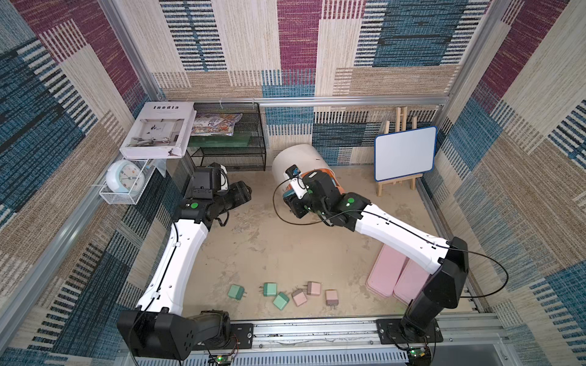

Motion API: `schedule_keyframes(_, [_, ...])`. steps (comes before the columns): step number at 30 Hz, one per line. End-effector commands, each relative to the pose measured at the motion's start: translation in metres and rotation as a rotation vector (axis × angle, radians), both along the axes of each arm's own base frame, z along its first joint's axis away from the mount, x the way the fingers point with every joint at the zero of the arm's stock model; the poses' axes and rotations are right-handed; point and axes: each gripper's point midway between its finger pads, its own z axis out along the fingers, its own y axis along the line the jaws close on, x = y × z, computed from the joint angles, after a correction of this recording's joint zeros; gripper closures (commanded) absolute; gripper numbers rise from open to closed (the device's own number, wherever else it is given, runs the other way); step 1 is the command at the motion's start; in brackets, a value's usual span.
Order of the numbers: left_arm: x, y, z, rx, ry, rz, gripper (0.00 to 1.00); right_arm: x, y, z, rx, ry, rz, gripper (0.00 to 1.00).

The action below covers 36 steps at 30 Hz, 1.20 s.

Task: Place the plugs into the drawer by color
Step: Place the plug in the drawer.

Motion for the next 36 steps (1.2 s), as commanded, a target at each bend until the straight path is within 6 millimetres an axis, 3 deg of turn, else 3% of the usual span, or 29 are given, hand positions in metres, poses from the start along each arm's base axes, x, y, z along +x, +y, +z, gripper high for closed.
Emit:
schedule_keyframes(1, [0.005,-0.016,0.002,-0.062,-0.005,-0.050,0.28,0.014,-0.028,0.001,-0.036,0.042,-0.093,0.61])
schedule_keyframes(7, [0.005,-0.026,-0.003,-0.063,0.003,-0.079,0.28,0.047,-0.042,0.000,-0.083,0.081,-0.159,0.60])
schedule_keyframes(18, [0.000,-0.024,-0.015,-0.030,0.013,-0.088,0.28,0.079,-0.031,-0.024,-0.154,0.157,-0.170,0.58])
schedule_keyframes(36, [-0.003,-0.027,-0.015,-0.050,0.004,-0.113,0.25,0.090,-0.023,-0.058,-0.218,0.225,-0.165,0.51])
